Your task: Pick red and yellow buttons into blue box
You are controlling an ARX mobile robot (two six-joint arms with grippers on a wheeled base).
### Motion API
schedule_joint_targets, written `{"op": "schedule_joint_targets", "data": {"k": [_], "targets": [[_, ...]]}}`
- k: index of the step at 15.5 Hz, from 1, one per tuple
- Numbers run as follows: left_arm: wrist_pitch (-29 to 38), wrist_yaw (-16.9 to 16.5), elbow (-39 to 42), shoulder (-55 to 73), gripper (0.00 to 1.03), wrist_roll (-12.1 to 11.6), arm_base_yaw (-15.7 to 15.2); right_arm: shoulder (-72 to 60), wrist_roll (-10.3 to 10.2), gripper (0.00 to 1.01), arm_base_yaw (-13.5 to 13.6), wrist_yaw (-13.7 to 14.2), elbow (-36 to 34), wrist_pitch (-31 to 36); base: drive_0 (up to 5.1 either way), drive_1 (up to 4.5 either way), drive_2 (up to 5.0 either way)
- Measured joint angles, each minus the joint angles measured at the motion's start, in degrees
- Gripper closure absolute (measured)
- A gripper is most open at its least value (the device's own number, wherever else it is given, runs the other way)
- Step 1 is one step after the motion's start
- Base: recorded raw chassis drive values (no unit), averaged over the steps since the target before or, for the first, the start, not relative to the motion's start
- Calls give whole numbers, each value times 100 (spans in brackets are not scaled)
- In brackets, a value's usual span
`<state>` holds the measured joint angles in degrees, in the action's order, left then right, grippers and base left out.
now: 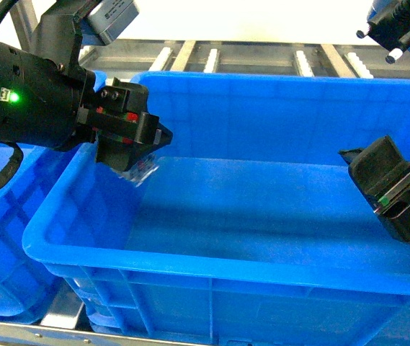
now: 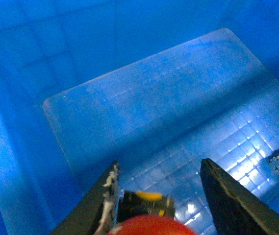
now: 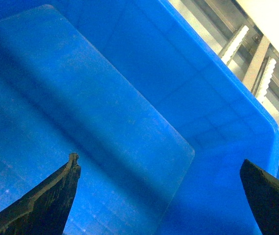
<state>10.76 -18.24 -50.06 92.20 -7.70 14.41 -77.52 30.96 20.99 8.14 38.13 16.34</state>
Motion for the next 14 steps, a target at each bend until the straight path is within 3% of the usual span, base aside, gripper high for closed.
{"op": "schedule_joint_targets", "data": {"k": [4, 9, 10, 11, 12, 13, 14], "targets": [[0, 2, -9, 0, 6, 2, 0, 0, 2, 3, 0, 0, 0, -2, 0, 0, 0], [11, 7, -9, 0, 5, 7, 0, 0, -15, 3, 0, 13, -2, 42, 0, 0, 0], [1676, 994, 378, 83, 13, 197, 155, -90, -466, 12, 28, 595, -411, 1495, 0, 0, 0], [3060, 2144, 1104, -39, 26, 466, 140, 15, -1193, 23, -61, 887, -931, 2485, 0, 0, 0], [3880, 2813, 1764, -256, 36, 586, -20, 297, -2033, 36, -358, 901, -1543, 3174, 0, 0, 0], [4516, 3051, 2273, -588, 49, 651, -284, 595, -2479, 47, -566, 855, -1845, 3442, 0, 0, 0], [4774, 3010, 2520, -951, 60, 717, -387, 909, -2721, 58, -682, 688, -2031, 3477, 0, 0, 0]]}}
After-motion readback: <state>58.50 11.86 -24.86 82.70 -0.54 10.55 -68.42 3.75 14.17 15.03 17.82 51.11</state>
